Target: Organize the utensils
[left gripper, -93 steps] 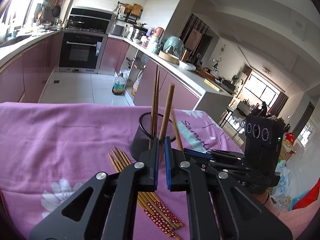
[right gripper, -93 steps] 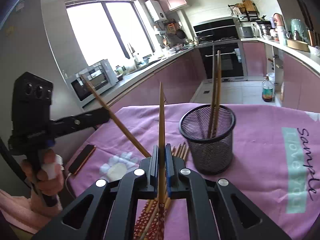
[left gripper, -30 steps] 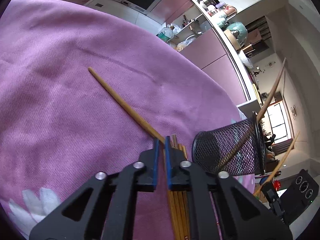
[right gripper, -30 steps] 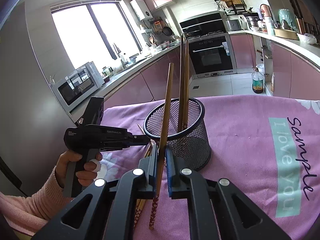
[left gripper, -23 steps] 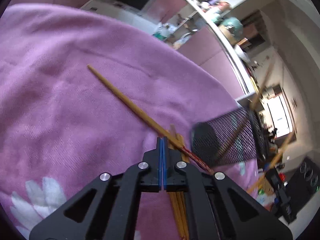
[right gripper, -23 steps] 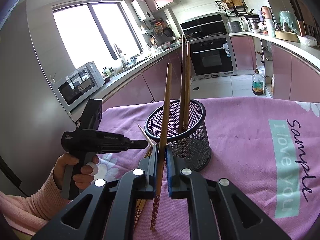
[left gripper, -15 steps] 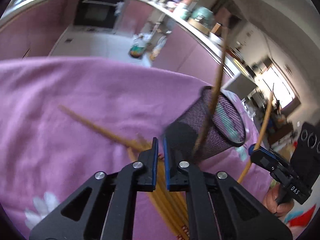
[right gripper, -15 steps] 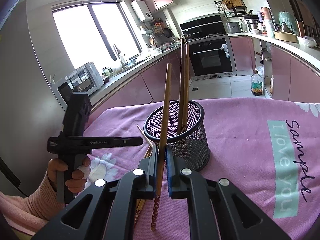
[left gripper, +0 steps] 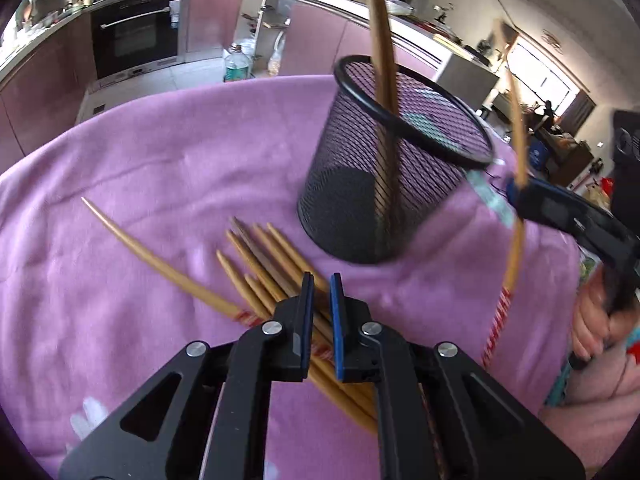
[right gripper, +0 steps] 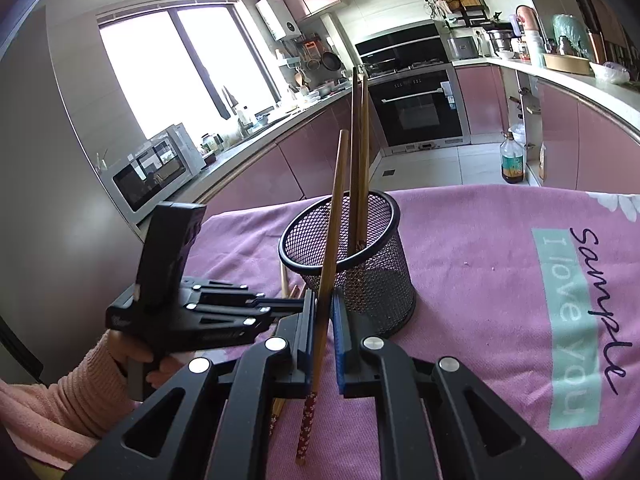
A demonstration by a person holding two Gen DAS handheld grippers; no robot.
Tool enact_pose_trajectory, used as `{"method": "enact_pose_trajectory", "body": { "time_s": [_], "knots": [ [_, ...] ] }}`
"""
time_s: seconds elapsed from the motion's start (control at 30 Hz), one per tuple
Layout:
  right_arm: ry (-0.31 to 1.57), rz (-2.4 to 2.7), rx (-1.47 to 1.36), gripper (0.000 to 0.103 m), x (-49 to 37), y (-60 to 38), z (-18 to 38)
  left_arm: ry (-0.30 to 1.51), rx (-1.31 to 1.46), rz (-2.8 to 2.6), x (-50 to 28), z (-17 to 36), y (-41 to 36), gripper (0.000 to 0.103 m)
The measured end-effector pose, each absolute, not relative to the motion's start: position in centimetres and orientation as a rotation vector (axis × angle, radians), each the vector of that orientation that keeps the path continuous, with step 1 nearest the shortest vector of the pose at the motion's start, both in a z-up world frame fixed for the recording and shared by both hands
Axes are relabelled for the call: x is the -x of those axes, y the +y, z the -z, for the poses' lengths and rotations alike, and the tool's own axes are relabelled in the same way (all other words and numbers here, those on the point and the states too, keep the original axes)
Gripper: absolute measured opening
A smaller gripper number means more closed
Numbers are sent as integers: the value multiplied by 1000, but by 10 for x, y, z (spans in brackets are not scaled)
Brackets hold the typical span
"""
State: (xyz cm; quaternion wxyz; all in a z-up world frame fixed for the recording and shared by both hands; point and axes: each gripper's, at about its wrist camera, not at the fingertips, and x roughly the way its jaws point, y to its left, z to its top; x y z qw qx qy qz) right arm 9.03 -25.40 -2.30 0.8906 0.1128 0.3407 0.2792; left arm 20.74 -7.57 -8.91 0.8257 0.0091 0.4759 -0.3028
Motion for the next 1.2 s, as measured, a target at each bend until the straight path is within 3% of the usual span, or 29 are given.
{"method": "enact_pose_trajectory", "body": {
  "time_s": [0.3,0.43,0.63,1.07,1.2],
  "knots": [
    [708,-587,-225,7,-89,-250,23,1026,31,688,-164,97,-37,7],
    [707,-590,-221,7,-88,-249,24,963,82,639,-156,86,-8,21],
    [710,-598,-217,7,-87,-246,24,909,135,417,-183,73,26,25],
    [713,-605,-209,7,-87,-245,25,967,-40,201,-218,97,23,28],
    [736,-594,-214,11,-90,-244,28,969,-48,211,-214,96,17,20]
  ]
}}
